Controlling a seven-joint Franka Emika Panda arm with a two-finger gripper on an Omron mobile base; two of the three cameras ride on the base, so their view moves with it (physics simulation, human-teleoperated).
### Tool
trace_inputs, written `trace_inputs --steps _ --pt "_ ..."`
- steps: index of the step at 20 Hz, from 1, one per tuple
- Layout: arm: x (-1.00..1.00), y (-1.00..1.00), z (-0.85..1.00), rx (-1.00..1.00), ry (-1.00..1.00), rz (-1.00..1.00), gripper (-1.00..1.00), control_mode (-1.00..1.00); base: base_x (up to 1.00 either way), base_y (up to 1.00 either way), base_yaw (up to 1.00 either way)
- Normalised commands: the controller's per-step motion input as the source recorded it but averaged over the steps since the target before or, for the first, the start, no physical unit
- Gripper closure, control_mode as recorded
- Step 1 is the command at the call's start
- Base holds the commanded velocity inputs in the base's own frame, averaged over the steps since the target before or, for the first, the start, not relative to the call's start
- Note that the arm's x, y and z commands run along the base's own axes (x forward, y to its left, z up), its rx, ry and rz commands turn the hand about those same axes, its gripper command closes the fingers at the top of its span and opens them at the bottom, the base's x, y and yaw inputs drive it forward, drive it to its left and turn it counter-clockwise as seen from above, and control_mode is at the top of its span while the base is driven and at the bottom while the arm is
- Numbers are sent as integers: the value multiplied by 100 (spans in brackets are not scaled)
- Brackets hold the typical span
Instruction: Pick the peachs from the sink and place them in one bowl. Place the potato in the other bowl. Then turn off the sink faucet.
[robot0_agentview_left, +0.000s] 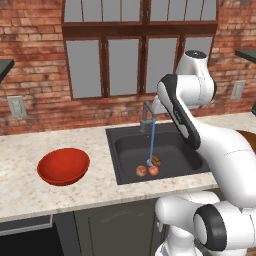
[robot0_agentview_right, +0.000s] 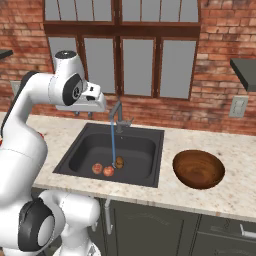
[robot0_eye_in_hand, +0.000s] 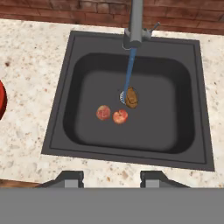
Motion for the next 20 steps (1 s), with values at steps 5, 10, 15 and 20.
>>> trace_inputs --steps 5,10,15,20 --pt "-6 0 -15 0 0 0 -100 -100 0 0 0" --pt "-10 0 -34 0 0 0 -100 -100 0 0 0" --pt "-5 0 -41 0 0 0 -100 -100 0 0 0" --pt "0 0 -48 0 0 0 -100 -100 0 0 0"
